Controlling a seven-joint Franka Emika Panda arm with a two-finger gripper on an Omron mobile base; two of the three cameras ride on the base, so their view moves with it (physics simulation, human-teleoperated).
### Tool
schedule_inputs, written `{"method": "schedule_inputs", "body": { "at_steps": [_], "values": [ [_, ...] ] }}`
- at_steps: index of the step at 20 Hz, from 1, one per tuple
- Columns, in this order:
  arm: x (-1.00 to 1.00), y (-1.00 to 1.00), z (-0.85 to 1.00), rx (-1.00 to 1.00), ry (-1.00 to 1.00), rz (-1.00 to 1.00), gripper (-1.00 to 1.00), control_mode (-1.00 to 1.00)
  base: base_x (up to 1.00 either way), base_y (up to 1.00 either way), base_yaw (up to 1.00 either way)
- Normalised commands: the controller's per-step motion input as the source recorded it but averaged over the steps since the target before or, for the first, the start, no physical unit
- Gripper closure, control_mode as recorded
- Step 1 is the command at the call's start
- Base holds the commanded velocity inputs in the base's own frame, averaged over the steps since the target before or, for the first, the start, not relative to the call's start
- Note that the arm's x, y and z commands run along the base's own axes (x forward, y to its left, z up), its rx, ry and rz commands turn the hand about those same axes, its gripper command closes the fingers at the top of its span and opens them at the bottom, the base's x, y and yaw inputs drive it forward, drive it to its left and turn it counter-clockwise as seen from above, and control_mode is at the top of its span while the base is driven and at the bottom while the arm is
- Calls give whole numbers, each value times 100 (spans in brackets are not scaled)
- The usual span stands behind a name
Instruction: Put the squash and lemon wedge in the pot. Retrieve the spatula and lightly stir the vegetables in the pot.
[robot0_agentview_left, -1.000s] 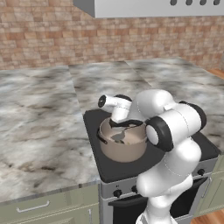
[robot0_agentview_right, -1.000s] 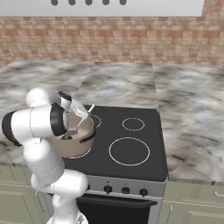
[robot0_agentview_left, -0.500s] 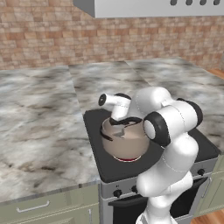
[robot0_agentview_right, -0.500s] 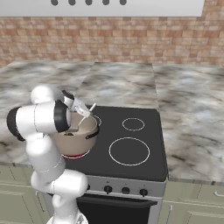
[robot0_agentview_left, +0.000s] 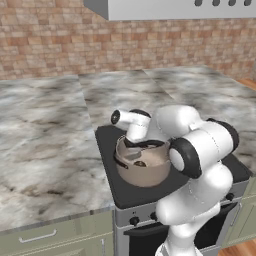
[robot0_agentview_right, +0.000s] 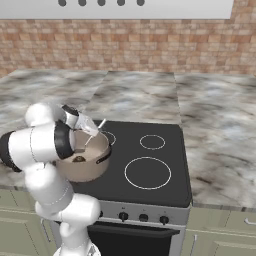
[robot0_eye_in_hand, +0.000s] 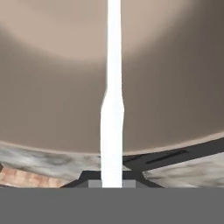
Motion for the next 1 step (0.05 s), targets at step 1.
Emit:
{"method": "schedule_inputs", "body": {
  "at_steps": [1],
  "values": [
    [-33, -1, 9, 0, -10, 1, 100, -100, 0, 0, 0]
  ]
}}
